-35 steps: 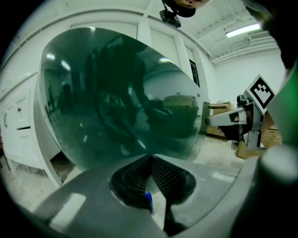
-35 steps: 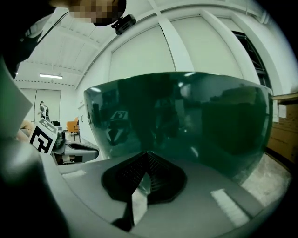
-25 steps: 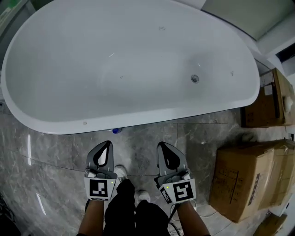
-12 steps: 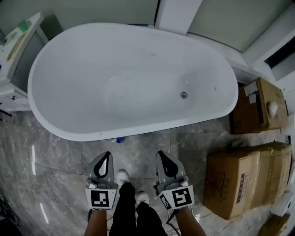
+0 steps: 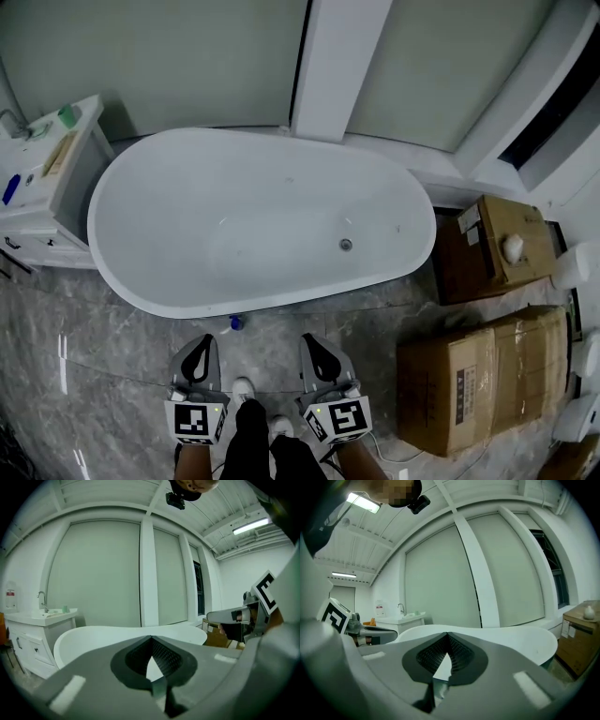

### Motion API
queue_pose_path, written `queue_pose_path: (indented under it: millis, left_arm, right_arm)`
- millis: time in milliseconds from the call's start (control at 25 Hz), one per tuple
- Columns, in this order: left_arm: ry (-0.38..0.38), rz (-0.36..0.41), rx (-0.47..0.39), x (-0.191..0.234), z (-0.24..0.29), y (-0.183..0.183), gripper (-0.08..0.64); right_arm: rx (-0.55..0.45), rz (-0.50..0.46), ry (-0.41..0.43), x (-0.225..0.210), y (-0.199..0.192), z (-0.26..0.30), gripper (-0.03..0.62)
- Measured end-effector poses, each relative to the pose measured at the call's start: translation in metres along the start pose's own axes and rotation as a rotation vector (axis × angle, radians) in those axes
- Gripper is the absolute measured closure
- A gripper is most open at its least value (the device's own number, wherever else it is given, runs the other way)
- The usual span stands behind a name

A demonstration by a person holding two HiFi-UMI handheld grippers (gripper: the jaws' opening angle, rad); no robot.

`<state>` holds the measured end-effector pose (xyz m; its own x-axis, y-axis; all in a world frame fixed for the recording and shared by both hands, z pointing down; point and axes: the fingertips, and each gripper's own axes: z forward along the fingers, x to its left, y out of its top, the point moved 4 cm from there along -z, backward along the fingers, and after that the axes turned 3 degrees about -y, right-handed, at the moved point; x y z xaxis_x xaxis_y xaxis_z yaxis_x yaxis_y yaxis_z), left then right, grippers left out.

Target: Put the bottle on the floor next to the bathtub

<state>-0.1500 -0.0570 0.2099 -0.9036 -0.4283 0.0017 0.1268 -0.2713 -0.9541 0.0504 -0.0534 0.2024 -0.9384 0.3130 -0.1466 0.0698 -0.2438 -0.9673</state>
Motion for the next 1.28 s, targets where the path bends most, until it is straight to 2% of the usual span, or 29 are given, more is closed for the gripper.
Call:
queue_pose_path:
  millis: [200, 400, 560, 840, 1040, 1280]
  left_arm:
    - [-0.027, -0.012, -0.015, -0.015, -0.018, 0.036, 0.559]
    - [-0.049, 0.044, -0.059, -0.026, -0.036, 0.07, 0.56]
    - [-0.06, 0.033, -0.061, -0.027, -0.045, 0.097, 0.559]
    - [-0.052, 0.039, -0.087, -0.057, -0.076, 0.129, 0.56]
    - [-0.061, 0.074, -0.092, -0.077, -0.09, 0.15, 0.56]
    - [-0.06, 0.051, -0.097, -0.094, -0.108, 0.162, 0.56]
  right_arm:
    - [-0.011, 0.013, -0.042, -0.002, 0.039, -0.029, 0.566]
    - [-0.031, 0.007, -0.072, -0.001, 0.073, -0.053, 0.568]
    - [-0.065, 0.01, -0.051, 0.005, 0.1, -0.066, 0.566]
    - [-0.073, -0.023, -0.031, 0.01, 0.127, -0.103, 0.566]
    - [-0.096, -0.034, -0.057, -0.005, 0.145, -0.131, 0.566]
    - [-0.122, -0.043, -0.08, -0.017, 0.16, -0.158, 0.566]
